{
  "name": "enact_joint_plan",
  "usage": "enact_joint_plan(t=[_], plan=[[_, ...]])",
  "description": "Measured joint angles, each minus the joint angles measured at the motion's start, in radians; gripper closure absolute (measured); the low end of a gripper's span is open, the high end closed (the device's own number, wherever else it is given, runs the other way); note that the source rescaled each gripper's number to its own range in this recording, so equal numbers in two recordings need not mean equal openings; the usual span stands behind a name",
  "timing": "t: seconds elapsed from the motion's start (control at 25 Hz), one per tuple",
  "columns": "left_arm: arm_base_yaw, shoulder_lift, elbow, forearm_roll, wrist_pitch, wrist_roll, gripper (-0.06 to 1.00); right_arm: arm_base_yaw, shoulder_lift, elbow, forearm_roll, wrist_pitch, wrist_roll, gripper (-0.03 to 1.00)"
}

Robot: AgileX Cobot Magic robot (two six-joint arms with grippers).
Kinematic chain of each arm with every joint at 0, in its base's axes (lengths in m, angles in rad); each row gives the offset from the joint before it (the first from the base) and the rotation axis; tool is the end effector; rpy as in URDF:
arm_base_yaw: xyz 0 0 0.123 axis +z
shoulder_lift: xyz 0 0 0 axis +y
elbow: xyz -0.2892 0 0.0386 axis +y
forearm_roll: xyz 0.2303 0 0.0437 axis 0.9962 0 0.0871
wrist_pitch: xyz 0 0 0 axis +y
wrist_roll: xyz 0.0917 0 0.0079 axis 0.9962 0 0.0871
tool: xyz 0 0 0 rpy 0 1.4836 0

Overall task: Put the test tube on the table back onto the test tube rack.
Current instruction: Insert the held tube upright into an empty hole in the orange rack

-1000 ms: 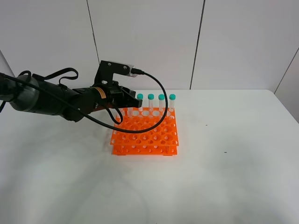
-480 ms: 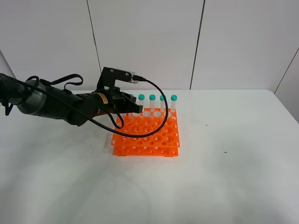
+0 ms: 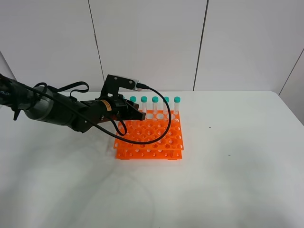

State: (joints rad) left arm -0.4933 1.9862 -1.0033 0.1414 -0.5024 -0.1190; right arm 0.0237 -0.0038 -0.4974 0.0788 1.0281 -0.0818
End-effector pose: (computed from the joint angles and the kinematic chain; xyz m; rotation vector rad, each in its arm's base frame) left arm 0.3500 -0.1953 0.1690 0.5335 1.9145 -0.3847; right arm -0.0254 0.0056 0.2704 -0.1080 2.0056 0.0567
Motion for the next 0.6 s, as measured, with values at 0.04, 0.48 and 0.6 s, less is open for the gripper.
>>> enact_joint_plan(t=[0.04, 0.48, 0.6], plan=[[0.000, 0.000, 0.000, 0.000, -0.001, 0.000, 0.94, 0.000, 0.000, 0.000, 0.000, 0.000, 0.000, -0.03], [0.000, 0.025, 0.000, -0.002, -0.034, -0.004, 0.94, 0.000, 0.000, 0.000, 0.000, 0.000, 0.000, -0.03], [0.000, 0.025, 0.000, -0.002, -0.035, -0.004, 0.94, 0.000, 0.000, 0.000, 0.000, 0.000, 0.000, -0.03]])
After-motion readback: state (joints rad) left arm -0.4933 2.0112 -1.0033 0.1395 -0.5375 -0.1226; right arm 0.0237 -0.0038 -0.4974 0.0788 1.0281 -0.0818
